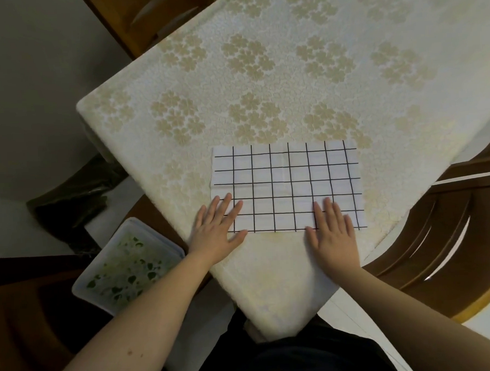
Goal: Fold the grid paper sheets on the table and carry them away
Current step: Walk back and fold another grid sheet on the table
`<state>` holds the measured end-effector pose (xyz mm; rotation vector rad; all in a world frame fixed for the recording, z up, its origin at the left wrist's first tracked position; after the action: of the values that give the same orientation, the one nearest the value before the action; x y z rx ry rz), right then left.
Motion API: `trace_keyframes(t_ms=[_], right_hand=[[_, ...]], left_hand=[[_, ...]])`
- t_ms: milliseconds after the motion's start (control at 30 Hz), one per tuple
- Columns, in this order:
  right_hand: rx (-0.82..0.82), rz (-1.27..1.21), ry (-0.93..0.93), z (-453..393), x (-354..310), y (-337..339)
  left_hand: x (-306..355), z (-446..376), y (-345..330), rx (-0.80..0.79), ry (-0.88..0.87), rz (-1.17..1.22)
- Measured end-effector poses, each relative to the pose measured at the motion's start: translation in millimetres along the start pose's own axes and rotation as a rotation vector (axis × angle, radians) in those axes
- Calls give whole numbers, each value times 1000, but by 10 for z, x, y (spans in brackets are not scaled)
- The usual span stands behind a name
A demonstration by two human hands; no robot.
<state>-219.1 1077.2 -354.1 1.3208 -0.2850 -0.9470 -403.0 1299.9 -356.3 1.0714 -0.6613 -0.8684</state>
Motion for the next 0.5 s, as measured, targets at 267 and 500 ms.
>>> trace_keyframes(t_ms=[267, 500], right_hand=[[77, -122, -231, 106, 284, 109], [78, -79, -203, 96, 273, 166]], left_hand=[[-4, 1, 14, -8, -3, 12], [22, -15, 117, 72, 37, 155]])
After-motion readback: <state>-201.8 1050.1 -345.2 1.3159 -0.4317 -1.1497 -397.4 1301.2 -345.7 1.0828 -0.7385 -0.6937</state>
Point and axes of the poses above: each hand's wrist, its own z-axis away from the middle knuckle, its own y-axis out of the back of the hand, x = y × z, the point moved 5 cm from there along -z, towards the middle knuckle, and after that the axes turned 6 degrees about -z, right-handed, at the moved point
